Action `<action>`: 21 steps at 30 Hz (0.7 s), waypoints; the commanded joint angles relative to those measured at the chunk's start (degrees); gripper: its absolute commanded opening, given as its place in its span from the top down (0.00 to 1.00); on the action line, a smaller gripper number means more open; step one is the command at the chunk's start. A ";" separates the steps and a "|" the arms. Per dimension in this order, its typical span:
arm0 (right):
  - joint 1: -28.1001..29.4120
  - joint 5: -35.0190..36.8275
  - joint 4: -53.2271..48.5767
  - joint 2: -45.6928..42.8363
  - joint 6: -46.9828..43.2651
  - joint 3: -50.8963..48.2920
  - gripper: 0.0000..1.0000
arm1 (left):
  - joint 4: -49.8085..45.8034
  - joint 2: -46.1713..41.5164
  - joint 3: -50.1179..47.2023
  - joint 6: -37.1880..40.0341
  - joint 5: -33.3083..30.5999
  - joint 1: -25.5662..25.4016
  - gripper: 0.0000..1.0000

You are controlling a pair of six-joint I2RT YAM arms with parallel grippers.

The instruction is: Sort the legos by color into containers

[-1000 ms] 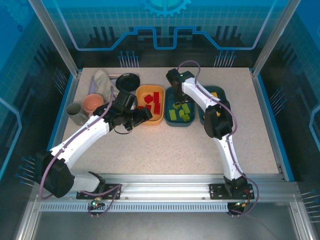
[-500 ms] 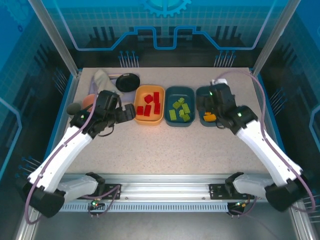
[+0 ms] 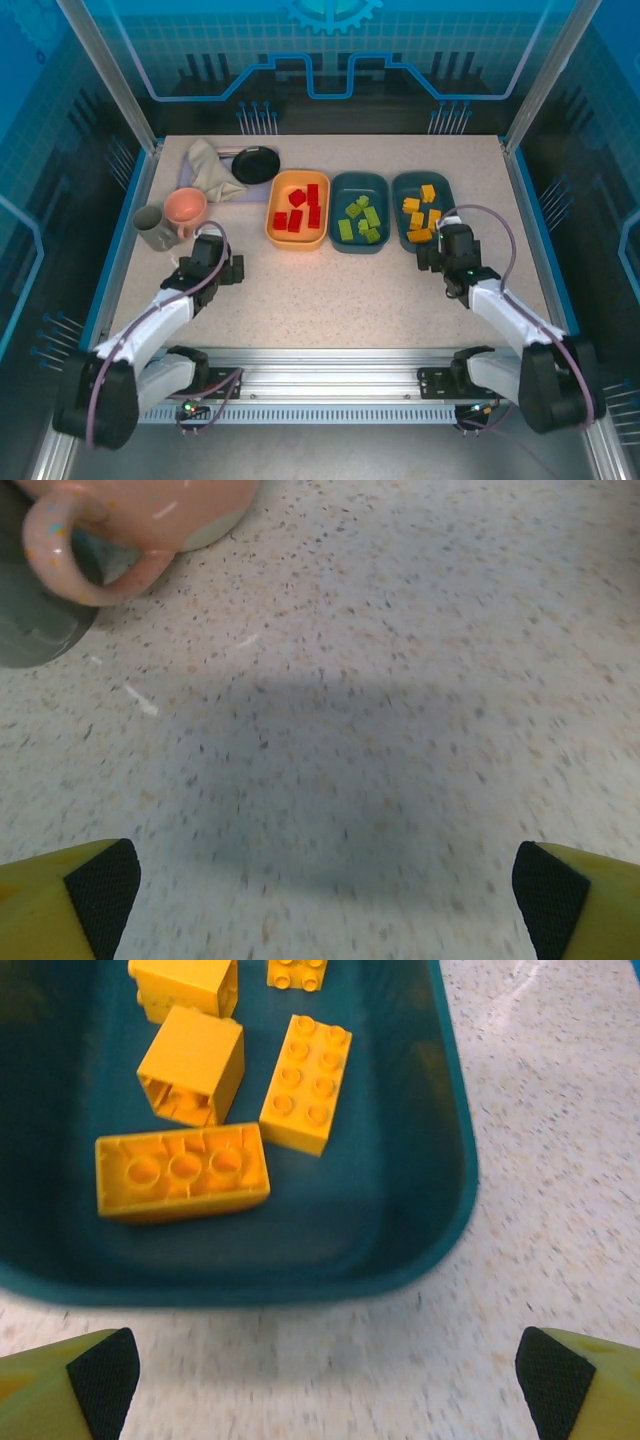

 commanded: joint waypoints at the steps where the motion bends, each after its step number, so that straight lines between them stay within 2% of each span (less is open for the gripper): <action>1: -1.78 -3.52 12.06 6.48 -1.54 1.20 0.00 | 17.94 7.93 1.03 2.91 8.09 3.70 0.01; 6: -4.08 -7.98 22.61 14.27 -1.84 4.22 0.00 | 29.65 20.32 6.95 3.88 13.00 6.00 0.01; 9: -5.45 -10.61 28.76 17.57 -2.28 4.81 0.00 | 30.72 24.85 10.52 5.16 14.43 8.19 0.01; 13: -5.89 -14.70 34.65 18.53 -3.45 1.84 0.00 | 39.01 23.80 5.53 4.01 17.21 10.35 0.01; 17: -6.67 -16.80 57.69 19.07 -3.65 -10.40 0.00 | 60.99 22.43 -7.70 1.89 12.28 10.29 0.01; 18: -6.72 -16.57 56.63 18.05 -3.24 -11.12 0.00 | 65.63 24.12 -9.07 2.50 12.56 10.22 0.01; 20: -6.60 -16.44 55.35 18.53 -3.39 -10.03 0.00 | 57.88 23.60 -5.62 2.86 12.94 9.81 0.01; 21: -6.48 -15.84 51.35 18.78 -3.29 -8.02 0.00 | 55.92 24.33 -4.13 4.09 11.82 8.90 0.01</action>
